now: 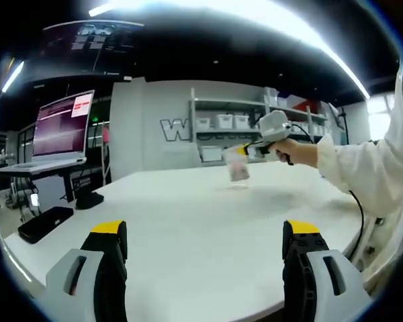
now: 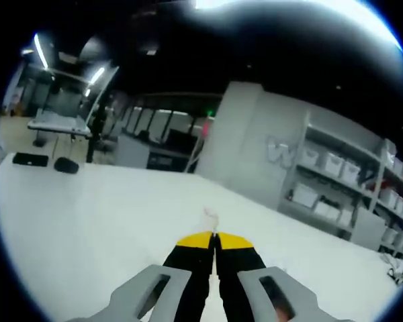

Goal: Open the resealable bag by pulling the two sides of the seal apart until the entire bag opening is separated and visibly accessible.

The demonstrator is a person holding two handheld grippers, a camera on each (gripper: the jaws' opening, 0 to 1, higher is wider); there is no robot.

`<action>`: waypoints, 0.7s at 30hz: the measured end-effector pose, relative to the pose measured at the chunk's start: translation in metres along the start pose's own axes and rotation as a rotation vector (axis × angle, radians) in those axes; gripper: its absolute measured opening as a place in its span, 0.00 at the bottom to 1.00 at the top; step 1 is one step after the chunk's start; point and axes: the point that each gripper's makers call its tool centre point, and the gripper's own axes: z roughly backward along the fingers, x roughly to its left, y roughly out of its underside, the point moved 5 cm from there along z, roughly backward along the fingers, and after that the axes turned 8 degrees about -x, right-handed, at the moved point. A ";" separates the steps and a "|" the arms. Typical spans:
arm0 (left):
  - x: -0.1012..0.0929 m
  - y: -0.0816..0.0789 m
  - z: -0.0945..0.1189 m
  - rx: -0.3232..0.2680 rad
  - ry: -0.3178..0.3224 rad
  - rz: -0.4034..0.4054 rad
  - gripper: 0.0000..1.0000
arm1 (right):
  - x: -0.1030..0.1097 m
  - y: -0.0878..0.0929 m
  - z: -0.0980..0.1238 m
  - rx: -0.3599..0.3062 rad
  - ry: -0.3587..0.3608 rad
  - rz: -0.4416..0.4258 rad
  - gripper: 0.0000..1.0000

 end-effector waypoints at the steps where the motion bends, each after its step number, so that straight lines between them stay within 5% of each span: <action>1: 0.000 0.000 0.000 0.001 0.001 0.000 0.95 | 0.000 0.000 0.001 0.000 -0.002 0.001 0.00; 21: -0.002 0.002 -0.001 0.004 0.007 0.002 0.95 | 0.012 -0.014 0.023 -0.042 -0.056 -0.032 0.00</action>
